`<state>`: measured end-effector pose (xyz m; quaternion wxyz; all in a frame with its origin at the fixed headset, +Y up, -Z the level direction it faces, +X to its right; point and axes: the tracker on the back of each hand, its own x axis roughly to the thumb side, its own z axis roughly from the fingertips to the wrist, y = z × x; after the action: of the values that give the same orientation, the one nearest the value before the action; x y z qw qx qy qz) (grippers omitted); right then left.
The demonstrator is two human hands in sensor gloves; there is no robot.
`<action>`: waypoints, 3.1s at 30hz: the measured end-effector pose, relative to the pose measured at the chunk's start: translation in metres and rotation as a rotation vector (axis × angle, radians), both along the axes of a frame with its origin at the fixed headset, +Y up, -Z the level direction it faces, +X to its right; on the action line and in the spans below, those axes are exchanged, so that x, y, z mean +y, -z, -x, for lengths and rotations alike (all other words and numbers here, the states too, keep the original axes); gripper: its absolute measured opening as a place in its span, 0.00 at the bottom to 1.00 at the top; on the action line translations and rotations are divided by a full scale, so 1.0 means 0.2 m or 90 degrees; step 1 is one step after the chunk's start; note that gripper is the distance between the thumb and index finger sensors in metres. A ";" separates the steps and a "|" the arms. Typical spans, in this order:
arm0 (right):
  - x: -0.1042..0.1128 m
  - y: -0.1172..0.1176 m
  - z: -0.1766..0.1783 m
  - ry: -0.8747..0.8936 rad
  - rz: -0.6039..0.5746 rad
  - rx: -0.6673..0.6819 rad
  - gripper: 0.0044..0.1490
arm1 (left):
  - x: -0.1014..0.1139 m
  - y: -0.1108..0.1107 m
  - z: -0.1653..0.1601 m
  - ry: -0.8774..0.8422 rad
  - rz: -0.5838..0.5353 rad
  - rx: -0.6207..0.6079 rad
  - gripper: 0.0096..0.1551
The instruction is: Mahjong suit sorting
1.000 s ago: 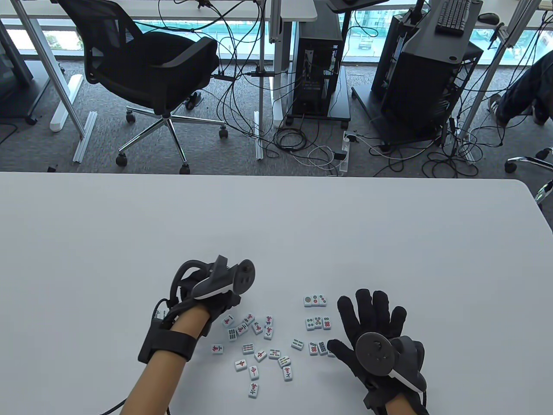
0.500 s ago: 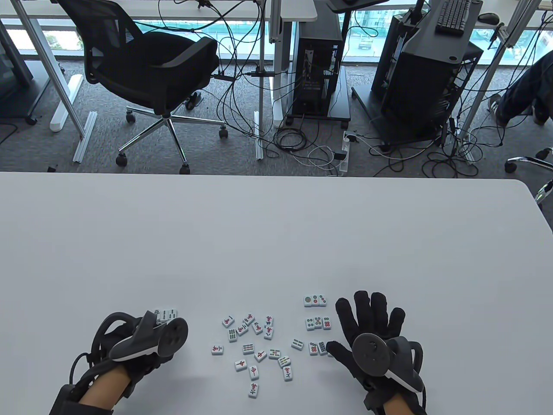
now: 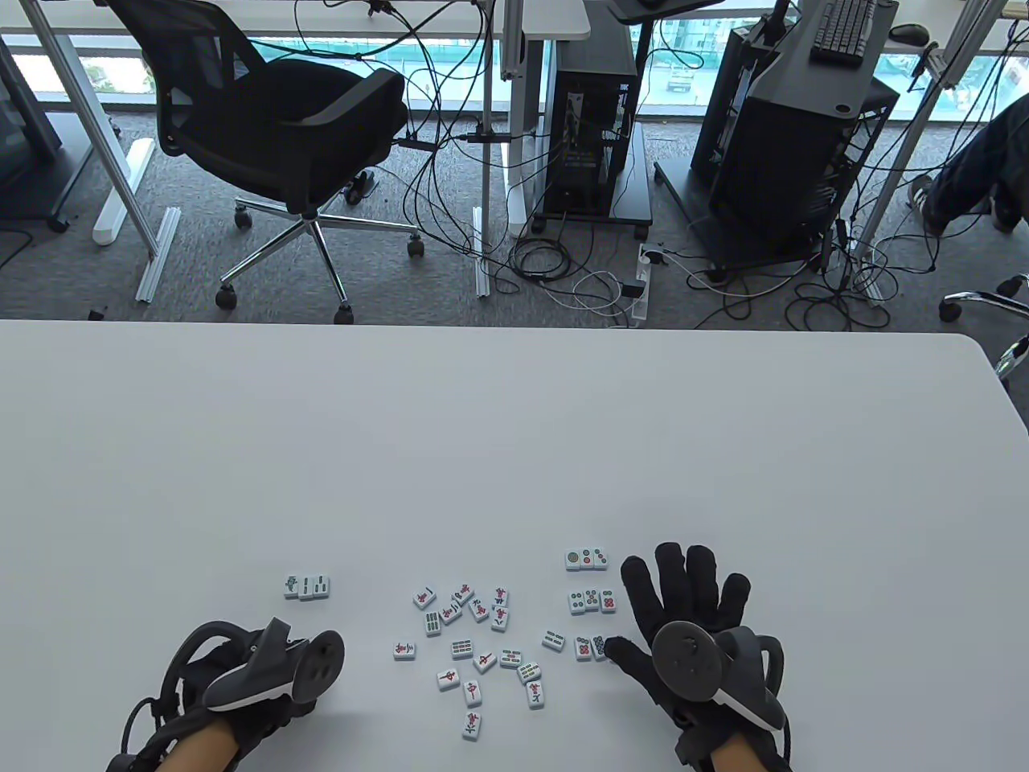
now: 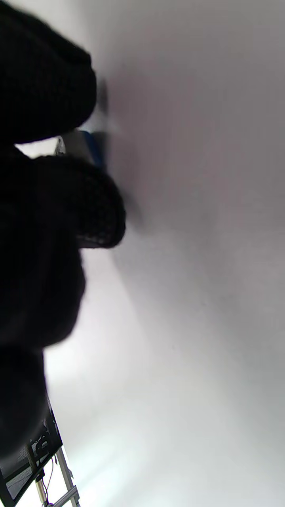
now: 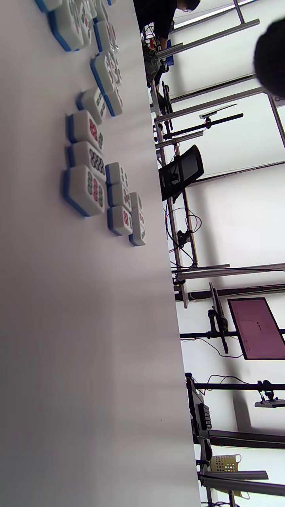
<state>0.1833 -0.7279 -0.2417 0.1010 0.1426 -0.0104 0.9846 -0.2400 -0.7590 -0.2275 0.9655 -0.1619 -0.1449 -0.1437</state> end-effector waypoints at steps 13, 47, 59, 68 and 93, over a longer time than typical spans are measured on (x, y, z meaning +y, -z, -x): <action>0.00 0.00 0.00 0.004 0.000 0.000 0.55 | 0.19 0.16 -0.34 -0.073 -0.195 -0.032 0.33; 0.00 0.00 0.00 0.010 0.000 0.002 0.55 | 0.00 0.21 -0.69 0.070 -0.082 -0.113 0.36; 0.00 0.00 0.00 0.011 -0.001 0.001 0.54 | 0.12 0.24 -0.62 -0.018 -0.097 -0.093 0.35; 0.00 0.00 -0.01 0.014 -0.003 -0.003 0.54 | 0.37 0.26 -0.30 -0.063 -0.154 -0.008 0.34; -0.01 0.00 -0.01 0.008 0.000 -0.003 0.55 | 0.05 0.19 -0.10 0.016 -0.088 0.049 0.37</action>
<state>0.1853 -0.7295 -0.2423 0.1070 0.1401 -0.0118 0.9843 -0.2210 -0.7485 -0.2660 0.9774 -0.1021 -0.0953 -0.1589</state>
